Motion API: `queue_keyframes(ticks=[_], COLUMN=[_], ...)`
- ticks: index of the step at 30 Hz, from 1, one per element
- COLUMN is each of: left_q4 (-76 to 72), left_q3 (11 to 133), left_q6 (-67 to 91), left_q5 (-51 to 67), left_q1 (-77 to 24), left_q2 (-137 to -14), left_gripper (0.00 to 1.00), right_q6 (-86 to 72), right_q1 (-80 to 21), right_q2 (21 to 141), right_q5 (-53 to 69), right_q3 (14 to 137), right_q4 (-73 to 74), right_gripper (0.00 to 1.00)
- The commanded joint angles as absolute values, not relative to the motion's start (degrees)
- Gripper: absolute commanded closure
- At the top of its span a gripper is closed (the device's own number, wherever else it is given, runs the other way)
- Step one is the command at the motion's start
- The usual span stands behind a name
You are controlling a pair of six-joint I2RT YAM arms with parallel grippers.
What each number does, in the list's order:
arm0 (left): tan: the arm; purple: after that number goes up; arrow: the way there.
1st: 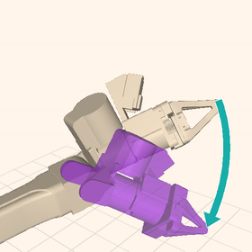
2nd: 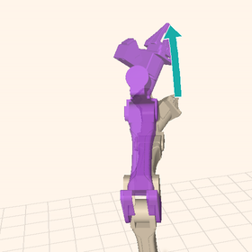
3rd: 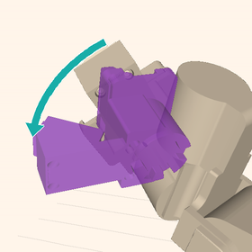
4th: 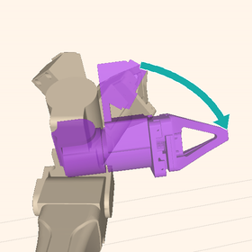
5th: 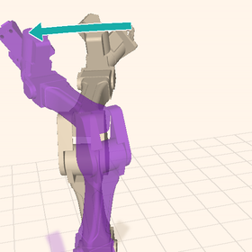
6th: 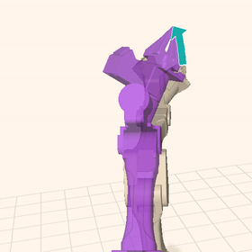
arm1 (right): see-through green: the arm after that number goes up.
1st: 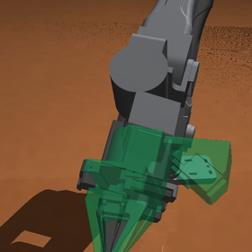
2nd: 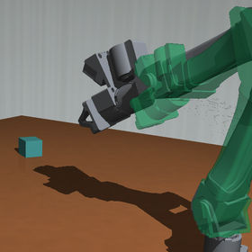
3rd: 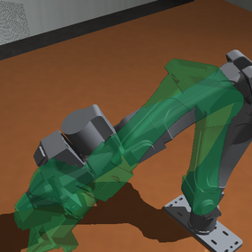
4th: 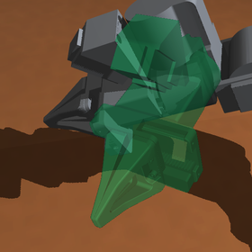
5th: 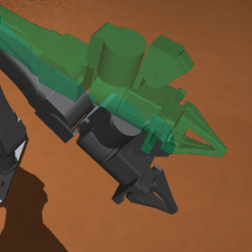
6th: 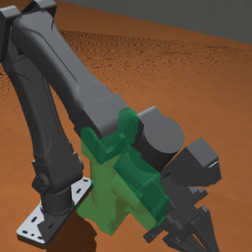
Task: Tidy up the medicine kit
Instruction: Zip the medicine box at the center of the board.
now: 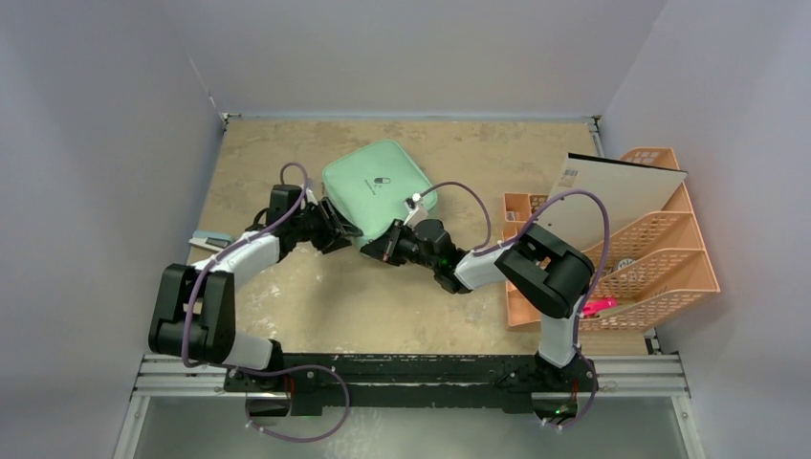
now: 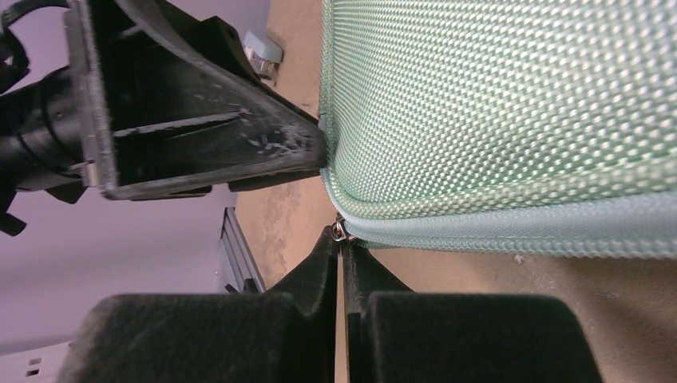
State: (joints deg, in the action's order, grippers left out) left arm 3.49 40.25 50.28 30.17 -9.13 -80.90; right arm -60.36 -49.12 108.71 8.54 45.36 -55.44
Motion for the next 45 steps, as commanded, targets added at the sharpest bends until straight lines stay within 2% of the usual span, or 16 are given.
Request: queue_keyframes(ticks=[1, 4, 8, 10, 12, 19, 27, 32, 38, 42, 45], left_q4=[0.87, 4.93, 9.67, 9.86, 10.74, 14.64, 17.43, 15.33, 9.19, 7.64, 8.23], left_q3=[40.40, 41.80, 42.44, 41.88, 41.90, 43.07, 43.81, 43.41, 40.65, 40.93, 41.89], left_q6=[51.21, 49.21, 44.99, 44.00, 42.98, 40.04, 38.72, 40.72, 44.99, 45.95, 46.23], left_q5=[29.25, 27.46, 25.28, 25.05, 24.81, 22.17, 20.47, 23.68, 27.85, 29.80, 30.55], left_q1=[-9.32, -9.32, -9.08, -8.92, -8.88, -8.53, -8.20, -8.21, -8.26, -8.35, -8.35], left_q2=[-83.22, -84.03, -84.50, -84.82, -85.60, -86.05, -85.86, -85.44, -85.81, -86.46, -84.97], left_gripper=[0.57, 0.66, 0.90, 0.97, 1.00, 1.00, 0.98, 0.97, 0.96, 0.95, 0.87], right_q6=[-59.70, -59.47, -58.67, -58.57, -59.07, -60.93, -59.84, -50.33, -42.17, -47.09, -53.29], right_q1=[-49.99, -50.01, -49.16, -48.89, -48.48, -47.34, -46.14, -46.23, -49.73, -50.09, -50.01], right_q2=[109.55, 110.36, 108.04, 106.72, 106.14, 103.51, 101.82, 100.12, 97.42, 98.59, 96.96], right_q5=[10.08, 11.34, 7.08, 4.83, 2.85, -3.36, -4.71, -1.35, -1.52, 3.28, 4.49], right_q3=[47.40, 46.91, 44.49, 42.98, 42.13, 38.03, 35.89, 38.27, 43.84, 43.82, 44.37], right_q4=[-57.07, -57.02, -54.18, -53.24, -52.64, -51.12, -51.22, -50.76, -38.35, -42.08, -41.58], right_gripper=[1.00, 1.00, 1.00, 1.00, 1.00, 1.00, 1.00, 1.00, 1.00, 1.00, 1.00])
